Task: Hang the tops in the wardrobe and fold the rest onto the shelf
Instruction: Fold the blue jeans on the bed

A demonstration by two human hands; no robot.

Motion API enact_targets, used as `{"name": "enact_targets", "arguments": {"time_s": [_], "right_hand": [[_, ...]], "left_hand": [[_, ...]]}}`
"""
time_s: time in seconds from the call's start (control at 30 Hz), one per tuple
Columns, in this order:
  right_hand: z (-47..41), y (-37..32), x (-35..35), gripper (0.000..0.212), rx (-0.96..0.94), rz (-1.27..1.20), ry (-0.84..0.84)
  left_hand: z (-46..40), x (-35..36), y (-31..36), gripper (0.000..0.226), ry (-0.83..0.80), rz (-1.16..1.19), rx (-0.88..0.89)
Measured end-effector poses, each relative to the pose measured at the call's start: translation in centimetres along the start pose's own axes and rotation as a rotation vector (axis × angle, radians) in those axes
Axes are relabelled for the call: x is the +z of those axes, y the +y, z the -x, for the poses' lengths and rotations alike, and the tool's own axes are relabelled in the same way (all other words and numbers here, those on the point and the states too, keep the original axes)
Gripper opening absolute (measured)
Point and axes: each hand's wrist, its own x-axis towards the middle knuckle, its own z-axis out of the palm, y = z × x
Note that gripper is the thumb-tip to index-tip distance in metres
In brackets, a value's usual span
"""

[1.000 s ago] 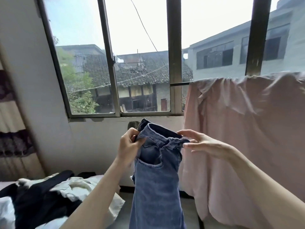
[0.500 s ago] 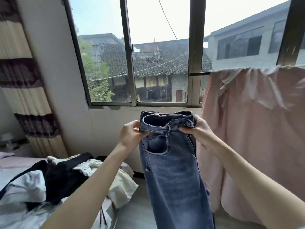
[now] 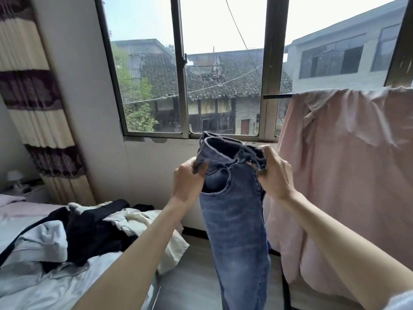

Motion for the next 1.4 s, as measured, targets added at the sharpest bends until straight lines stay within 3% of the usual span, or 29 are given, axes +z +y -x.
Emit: {"name": "enact_targets", "arguments": {"time_s": [0.1,0.17,0.2,0.3,0.43,0.5,0.53,0.6,0.63,0.73,0.8,0.97,1.0,1.13,1.17,1.23,1.4], "right_hand": [[-1.4,-0.7,0.4,0.020,0.128,-0.091,0.093],[-1.8,-1.0,0.7,0.021,0.236,-0.188,0.144],[-1.8,-1.1,1.0,0.023,0.262,-0.214,0.152],[-1.4,-0.6,1.1,0.024,0.246,-0.209,0.131],[-0.2,0.5,1.1,0.025,0.302,-0.088,0.111],[0.1,0.2,1.2,0.026,0.333,-0.135,0.096],[0.0,-0.1,1.2,0.025,0.331,-0.210,0.071],[0.1,-0.9,1.3,0.024,0.310,-0.374,-0.009],[0.3,-1.4,1.4,0.025,0.304,-0.422,-0.054],[1.2,-2.5,2.1,0.028,0.284,-0.503,-0.234],[1.6,-3.5,2.5,0.029,0.279,-0.562,-0.342],[0.5,-4.5,1.6,0.030,0.310,-0.753,-0.477],[0.3,-4.4,1.4,0.032,0.328,-0.772,-0.504],[0.2,-3.4,1.4,0.032,0.456,-0.806,-0.506],[0.2,-3.0,1.5,0.031,0.479,-0.808,-0.492],[0.1,-2.2,1.4,0.029,0.477,-0.757,-0.472],[-0.8,-0.4,1.4,0.029,0.429,-0.663,-0.427]], "left_hand": [[1.4,-0.4,-0.4,0.015,-0.302,0.525,-0.117],[3.8,0.0,-2.4,0.031,-0.537,0.493,-0.146],[5.0,0.3,-3.8,0.033,-0.577,0.421,-0.172],[5.7,0.4,-6.3,0.010,-0.355,0.157,-0.169],[4.7,-0.9,-6.5,0.008,0.077,-0.167,0.138],[4.6,-1.0,-6.8,0.012,0.074,-0.271,0.133],[4.4,-1.1,-7.1,0.015,0.004,-0.348,0.032],[3.9,-2.0,-8.0,0.032,-0.153,-0.397,-0.221],[3.7,-2.6,-8.4,0.051,-0.219,-0.325,-0.297],[3.2,-3.5,-8.0,0.122,-0.345,0.056,-0.274],[2.9,-3.5,-7.4,0.141,-0.376,0.224,-0.232],[1.1,-4.7,-7.2,0.132,-0.388,0.472,-0.284],[0.7,-5.1,-6.9,0.121,-0.408,0.527,-0.327],[0.1,-5.0,-5.1,0.039,-0.390,0.561,-0.414],[0.2,-4.6,-4.6,0.029,-0.378,0.556,-0.421],[0.1,-3.3,-3.7,0.026,-0.368,0.552,-0.392],[-0.5,-0.4,-2.2,0.044,-0.373,0.482,-0.273]]}}
